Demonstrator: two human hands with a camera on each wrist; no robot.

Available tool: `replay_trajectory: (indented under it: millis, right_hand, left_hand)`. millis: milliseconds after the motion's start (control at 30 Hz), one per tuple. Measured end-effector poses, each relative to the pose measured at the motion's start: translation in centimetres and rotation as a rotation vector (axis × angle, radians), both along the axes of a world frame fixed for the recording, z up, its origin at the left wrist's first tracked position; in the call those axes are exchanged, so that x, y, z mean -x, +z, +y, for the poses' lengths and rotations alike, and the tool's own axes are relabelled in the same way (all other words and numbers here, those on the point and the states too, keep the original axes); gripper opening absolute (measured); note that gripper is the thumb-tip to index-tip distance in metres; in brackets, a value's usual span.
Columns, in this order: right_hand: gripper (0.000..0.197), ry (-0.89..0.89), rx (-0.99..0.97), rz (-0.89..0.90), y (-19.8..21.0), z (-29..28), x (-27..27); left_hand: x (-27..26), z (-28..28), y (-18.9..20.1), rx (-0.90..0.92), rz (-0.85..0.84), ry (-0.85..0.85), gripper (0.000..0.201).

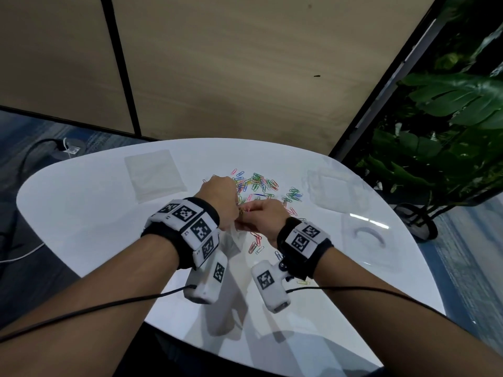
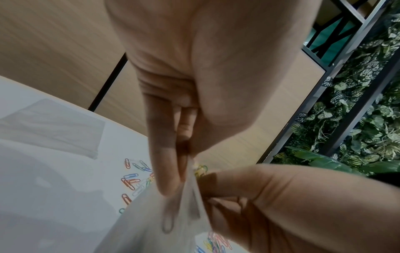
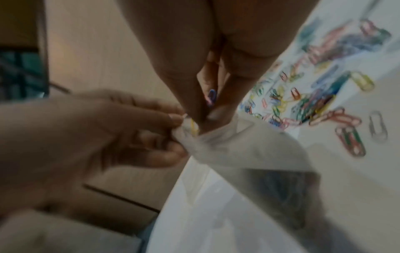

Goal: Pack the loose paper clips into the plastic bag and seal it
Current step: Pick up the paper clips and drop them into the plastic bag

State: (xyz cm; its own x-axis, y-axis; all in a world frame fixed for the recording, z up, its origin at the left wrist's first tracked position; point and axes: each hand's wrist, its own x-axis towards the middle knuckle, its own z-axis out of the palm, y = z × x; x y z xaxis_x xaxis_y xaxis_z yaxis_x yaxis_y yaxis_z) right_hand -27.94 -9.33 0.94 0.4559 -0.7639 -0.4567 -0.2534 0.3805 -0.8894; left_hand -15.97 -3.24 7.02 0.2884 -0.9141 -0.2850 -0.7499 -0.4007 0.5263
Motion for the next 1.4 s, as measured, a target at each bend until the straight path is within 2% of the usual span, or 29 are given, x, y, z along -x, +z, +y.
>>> replay_trajectory:
  millis: [33,100,133,200,300,367,433,467,533,600,667,733,833,933,1067,1133,1200,1267,1333,1400]
  right_hand:
    - [0.022,0.054,0.142,0.140,0.0,0.0,0.0]
    - [0.018,0.222,0.455,0.409,0.4,0.2,-0.1]
    - [0.016,0.322,0.569,0.477,0.7,0.3,-0.2]
    - [0.019,0.492,0.648,0.505,1.4,0.4,-0.1]
    - [0.032,0.528,0.548,0.364,2.1,-0.1,1.0]
    - [0.027,0.444,0.377,0.200,2.5,-0.4,2.3]
    - [0.019,0.353,0.294,0.135,2.5,-1.1,4.1]
    - [0.015,0.312,0.302,0.179,2.2,-1.5,5.3]
    - [0.012,0.262,0.348,0.450,0.7,-2.5,8.3]
    - [0.027,0.266,0.268,0.824,-1.1,-2.6,11.2]
    - [0.047,0.297,0.088,1.032,-2.6,-1.4,13.5]
    - [0.055,0.281,0.019,1.043,-3.9,0.2,14.4]
    - [0.057,0.245,0.212,0.990,-5.7,1.0,13.5]
    - [0.048,0.191,0.331,0.840,-6.9,1.3,10.0]
    - [0.037,0.107,0.412,0.737,-8.6,-0.1,5.4]
    - [0.037,0.110,0.499,0.732,-9.1,-1.6,4.0]
    - [0.046,0.187,0.636,0.766,-9.3,-3.0,3.3]
    - [0.057,0.370,0.803,0.872,-9.5,-4.0,2.8]
    - [0.058,0.577,0.960,0.993,-9.6,-4.6,2.2]
    - [0.058,0.714,1.027,1.058,-9.5,-4.9,1.6]
  left_hand:
    - [0.0,0.0,0.0,0.002,0.016,0.002,0.021]
    - [0.1,0.0,0.1,0.003,0.035,-0.007,0.023]
    - [0.1,0.0,0.2,0.001,0.033,-0.014,0.024]
    - [0.0,0.1,0.3,-0.008,0.008,-0.023,0.025]
    - [-0.5,0.1,0.3,-0.019,0.018,-0.008,0.027]
    - [-0.6,0.2,0.4,-0.024,0.022,-0.009,0.029]
    - [-0.8,0.3,0.4,-0.028,0.018,-0.016,0.029]
    - [-0.8,0.3,0.6,-0.031,0.009,-0.020,0.028]
    - [-0.9,0.4,0.8,-0.043,-0.011,-0.025,0.029]
    - [-1.0,0.4,0.9,-0.058,-0.022,-0.029,0.032]
    - [-1.3,0.5,1.1,-0.068,-0.035,-0.032,0.034]
    - [-1.5,0.7,1.1,-0.069,-0.039,-0.032,0.034]
    - [-1.8,0.9,1.0,-0.069,-0.035,-0.022,0.035]
    - [-2.2,1.0,0.8,-0.069,-0.020,-0.003,0.032]
    - [-3.1,1.2,0.4,-0.067,-0.025,0.011,0.028]
    - [-3.6,1.2,0.1,-0.074,-0.021,0.018,0.029]
    - [-4.2,1.2,-0.2,-0.077,-0.024,0.024,0.030]
    - [-4.6,1.2,-0.4,-0.079,-0.029,0.030,0.031]
    - [-4.9,1.1,-0.5,-0.080,-0.031,0.030,0.030]
    - [-5.0,1.0,-0.5,-0.079,-0.029,0.026,0.029]
